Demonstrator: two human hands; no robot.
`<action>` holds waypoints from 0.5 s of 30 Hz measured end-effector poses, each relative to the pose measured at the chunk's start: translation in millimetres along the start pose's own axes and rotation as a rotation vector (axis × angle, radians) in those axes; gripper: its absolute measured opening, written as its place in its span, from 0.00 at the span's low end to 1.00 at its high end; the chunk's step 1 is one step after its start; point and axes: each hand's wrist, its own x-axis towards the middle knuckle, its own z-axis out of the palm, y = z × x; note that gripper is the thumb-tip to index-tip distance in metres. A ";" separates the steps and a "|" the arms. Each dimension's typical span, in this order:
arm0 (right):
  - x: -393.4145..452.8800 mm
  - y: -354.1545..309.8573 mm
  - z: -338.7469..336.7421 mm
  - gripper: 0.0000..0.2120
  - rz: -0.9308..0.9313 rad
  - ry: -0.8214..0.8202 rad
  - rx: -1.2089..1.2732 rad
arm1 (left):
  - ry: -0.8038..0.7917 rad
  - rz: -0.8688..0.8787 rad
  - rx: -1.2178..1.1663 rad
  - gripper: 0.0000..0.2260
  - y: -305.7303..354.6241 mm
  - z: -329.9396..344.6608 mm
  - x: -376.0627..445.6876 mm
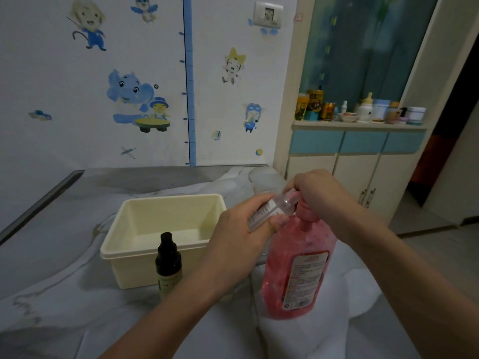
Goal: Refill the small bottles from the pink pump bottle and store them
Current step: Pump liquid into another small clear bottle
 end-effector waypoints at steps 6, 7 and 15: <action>13.4 6.7 -4.6 0.14 0.075 -0.151 0.168 | -0.015 0.016 -0.004 0.09 6.9 -3.5 1.3; 16.0 9.2 -6.8 0.13 0.082 -0.154 0.217 | -0.013 0.021 -0.004 0.09 8.2 -4.1 1.3; 10.5 2.8 3.1 0.17 0.047 -0.035 0.044 | -0.047 0.003 -0.005 0.10 10.9 -4.4 2.3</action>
